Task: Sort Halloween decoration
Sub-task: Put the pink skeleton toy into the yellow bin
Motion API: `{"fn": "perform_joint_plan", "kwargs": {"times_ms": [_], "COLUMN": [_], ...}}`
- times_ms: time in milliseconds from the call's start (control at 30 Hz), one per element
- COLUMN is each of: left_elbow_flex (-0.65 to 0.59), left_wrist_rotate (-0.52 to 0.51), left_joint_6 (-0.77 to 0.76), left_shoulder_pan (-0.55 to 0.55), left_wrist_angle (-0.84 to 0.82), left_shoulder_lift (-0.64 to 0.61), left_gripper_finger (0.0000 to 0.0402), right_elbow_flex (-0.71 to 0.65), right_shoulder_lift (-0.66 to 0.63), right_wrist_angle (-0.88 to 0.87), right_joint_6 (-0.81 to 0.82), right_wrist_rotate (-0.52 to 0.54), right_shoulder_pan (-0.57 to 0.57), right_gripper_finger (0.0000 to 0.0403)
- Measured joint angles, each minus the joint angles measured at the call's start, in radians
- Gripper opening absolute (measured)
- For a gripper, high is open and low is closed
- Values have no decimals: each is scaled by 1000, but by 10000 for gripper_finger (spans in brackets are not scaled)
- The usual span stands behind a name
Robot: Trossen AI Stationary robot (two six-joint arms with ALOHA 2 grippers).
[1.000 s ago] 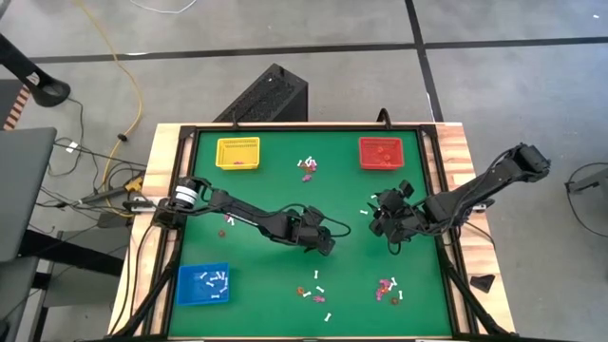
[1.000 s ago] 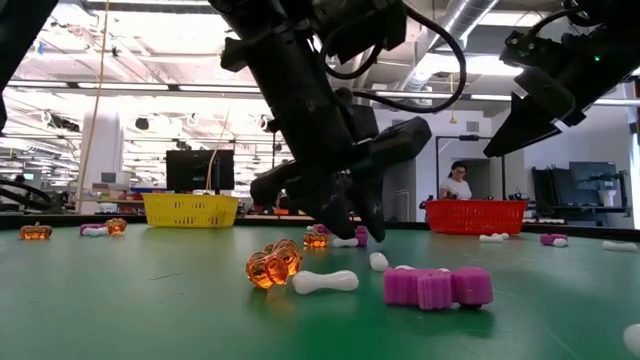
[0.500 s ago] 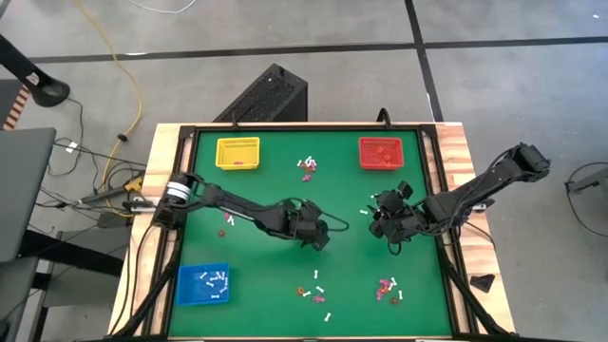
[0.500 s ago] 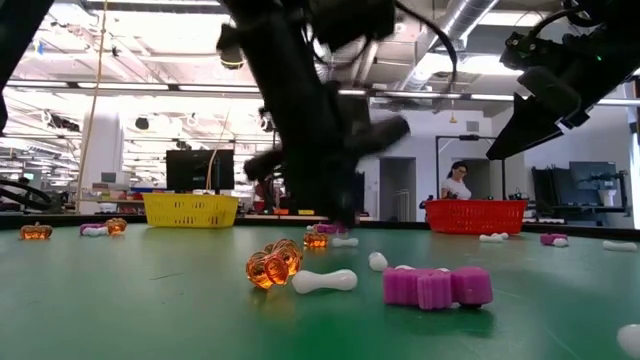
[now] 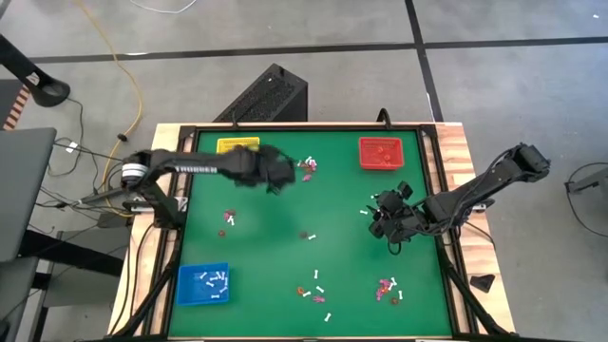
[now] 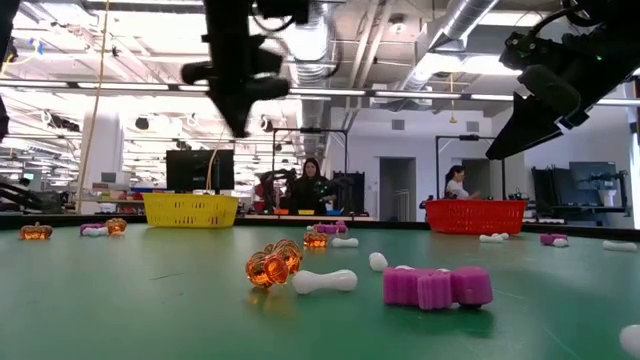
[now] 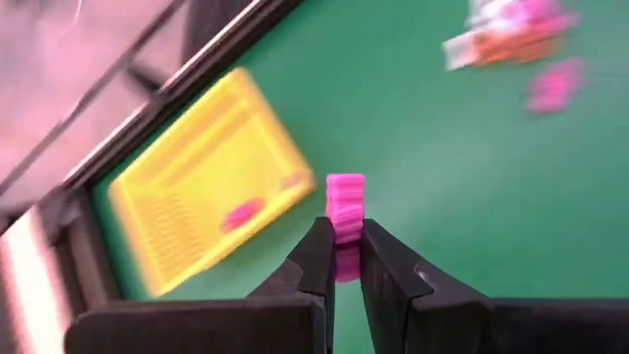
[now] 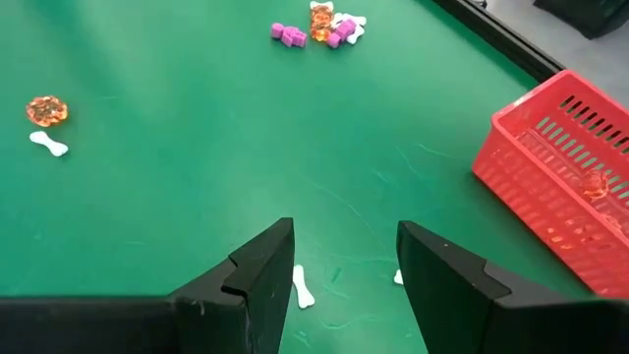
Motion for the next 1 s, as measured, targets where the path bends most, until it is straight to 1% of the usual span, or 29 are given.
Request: {"fn": "perform_joint_plan", "kwargs": {"times_ms": [67,167,233,333,467,533,600,700,1000], "left_elbow_flex": [0,-5,-30,-88,-152,-166,-165,-165,-165], "left_wrist_rotate": [28,92,166,291,351,364,353,347,356], "left_joint_6": [33,115,185,231,236,223,217,244,258], "left_shoulder_pan": [71,169,238,344,437,460,469,469,473], "left_wrist_angle": [-48,-70,-33,56,139,140,144,154,156], "left_shoulder_lift": [-7,-5,-6,-4,-5,-4,-5,-5,-5], "left_gripper_finger": [16,16,16,16,16,17,23,42,105], "right_elbow_flex": [0,0,0,0,0,0,0,0,0], "right_shoulder_lift": [0,0,0,0,0,0,0,0,0], "right_wrist_angle": [0,0,0,0,3,3,3,2,4], "right_joint_6": [-1,-3,-3,-12,-24,-25,-26,-29,-44], "right_wrist_rotate": [-13,-22,-22,-29,-47,-47,-47,-47,-51], "right_shoulder_pan": [0,1,1,1,1,1,1,1,1], "right_gripper_finger": [210,210,210,210,210,210,210,210,210]}}
